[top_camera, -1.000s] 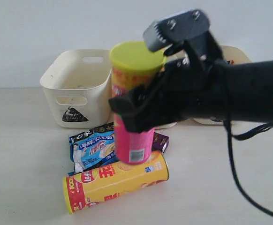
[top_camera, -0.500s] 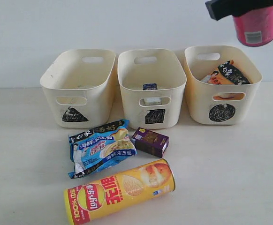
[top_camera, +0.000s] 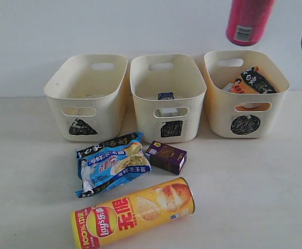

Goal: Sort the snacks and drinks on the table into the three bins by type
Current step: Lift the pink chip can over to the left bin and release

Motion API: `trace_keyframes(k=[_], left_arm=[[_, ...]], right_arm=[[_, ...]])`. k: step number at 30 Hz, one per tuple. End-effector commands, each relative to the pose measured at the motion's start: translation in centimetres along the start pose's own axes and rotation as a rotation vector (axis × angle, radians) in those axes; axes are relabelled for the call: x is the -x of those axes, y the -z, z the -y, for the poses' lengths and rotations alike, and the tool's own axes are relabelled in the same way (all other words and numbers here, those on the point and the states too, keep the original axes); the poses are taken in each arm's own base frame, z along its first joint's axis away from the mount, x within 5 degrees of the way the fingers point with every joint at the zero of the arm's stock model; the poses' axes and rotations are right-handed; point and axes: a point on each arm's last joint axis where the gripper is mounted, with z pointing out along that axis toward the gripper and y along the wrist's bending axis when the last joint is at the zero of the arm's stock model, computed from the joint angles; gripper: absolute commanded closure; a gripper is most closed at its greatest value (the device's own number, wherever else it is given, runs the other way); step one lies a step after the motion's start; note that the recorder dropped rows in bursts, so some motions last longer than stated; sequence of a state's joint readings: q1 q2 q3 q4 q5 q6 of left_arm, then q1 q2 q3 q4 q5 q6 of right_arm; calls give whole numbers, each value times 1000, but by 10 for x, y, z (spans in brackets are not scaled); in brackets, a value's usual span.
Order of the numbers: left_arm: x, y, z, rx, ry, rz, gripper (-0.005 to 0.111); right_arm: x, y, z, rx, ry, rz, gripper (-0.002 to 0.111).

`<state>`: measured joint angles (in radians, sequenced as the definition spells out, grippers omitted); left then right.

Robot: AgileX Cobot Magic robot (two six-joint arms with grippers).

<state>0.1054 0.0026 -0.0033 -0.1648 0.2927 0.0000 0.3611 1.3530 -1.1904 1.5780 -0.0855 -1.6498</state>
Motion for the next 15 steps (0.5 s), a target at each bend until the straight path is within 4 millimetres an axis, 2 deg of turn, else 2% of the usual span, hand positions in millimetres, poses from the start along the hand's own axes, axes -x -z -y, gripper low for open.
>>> trace_keyframes(k=[1, 3, 5, 11, 15], left_arm=[[-1, 0, 0, -1, 8, 4, 102], [-1, 0, 0, -1, 8, 4, 102], [-1, 0, 0, -1, 8, 4, 102], [-1, 0, 0, -1, 8, 4, 102], [-1, 0, 0, -1, 8, 4, 102]], right_arm=[[1, -29, -14, 245, -207, -15, 106], [-3, -55, -29, 398, -304, -56, 106], [-7, -70, -36, 467, -348, -81, 106], [-23, -112, -53, 565, -441, -141, 106], [-38, -137, -73, 609, -466, -174, 106]])
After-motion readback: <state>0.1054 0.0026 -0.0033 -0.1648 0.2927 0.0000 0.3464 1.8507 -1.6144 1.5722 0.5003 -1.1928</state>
